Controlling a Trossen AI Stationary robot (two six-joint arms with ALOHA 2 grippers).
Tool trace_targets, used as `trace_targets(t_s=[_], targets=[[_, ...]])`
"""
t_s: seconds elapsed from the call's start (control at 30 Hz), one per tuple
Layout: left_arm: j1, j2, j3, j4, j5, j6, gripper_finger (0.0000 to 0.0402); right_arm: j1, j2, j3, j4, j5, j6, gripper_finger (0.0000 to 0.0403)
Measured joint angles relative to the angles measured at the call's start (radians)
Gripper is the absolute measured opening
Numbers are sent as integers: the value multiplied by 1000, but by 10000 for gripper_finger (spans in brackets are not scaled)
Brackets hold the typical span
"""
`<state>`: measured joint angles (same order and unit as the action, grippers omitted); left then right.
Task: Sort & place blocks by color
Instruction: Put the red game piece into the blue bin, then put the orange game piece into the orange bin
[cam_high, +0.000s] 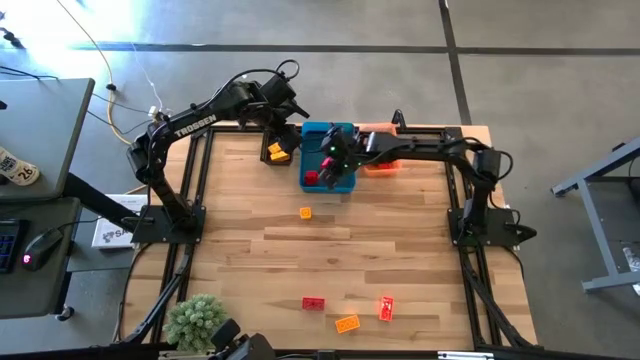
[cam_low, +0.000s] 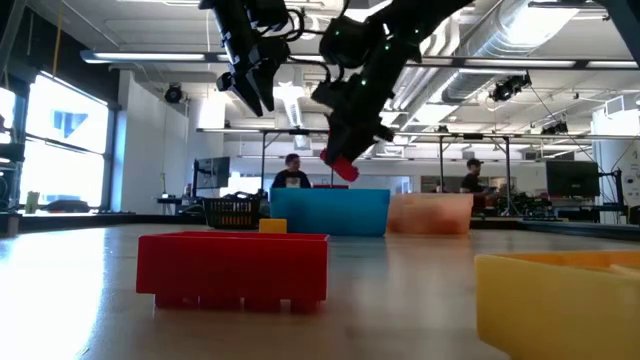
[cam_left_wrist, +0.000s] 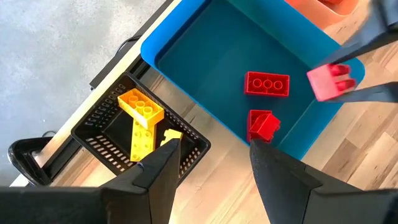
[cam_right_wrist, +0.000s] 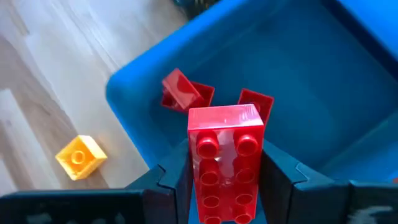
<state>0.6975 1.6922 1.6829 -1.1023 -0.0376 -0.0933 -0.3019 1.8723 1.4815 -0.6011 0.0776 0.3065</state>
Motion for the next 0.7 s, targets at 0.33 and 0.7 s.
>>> trace_targets(t_s=[0.33,0.7], targets=[[0,0,0,0,-1,0,184,1,77,-1,8,5,9,125],[0,0,0,1,-3,61,184,1,52,5,-14,-31,123,218]])
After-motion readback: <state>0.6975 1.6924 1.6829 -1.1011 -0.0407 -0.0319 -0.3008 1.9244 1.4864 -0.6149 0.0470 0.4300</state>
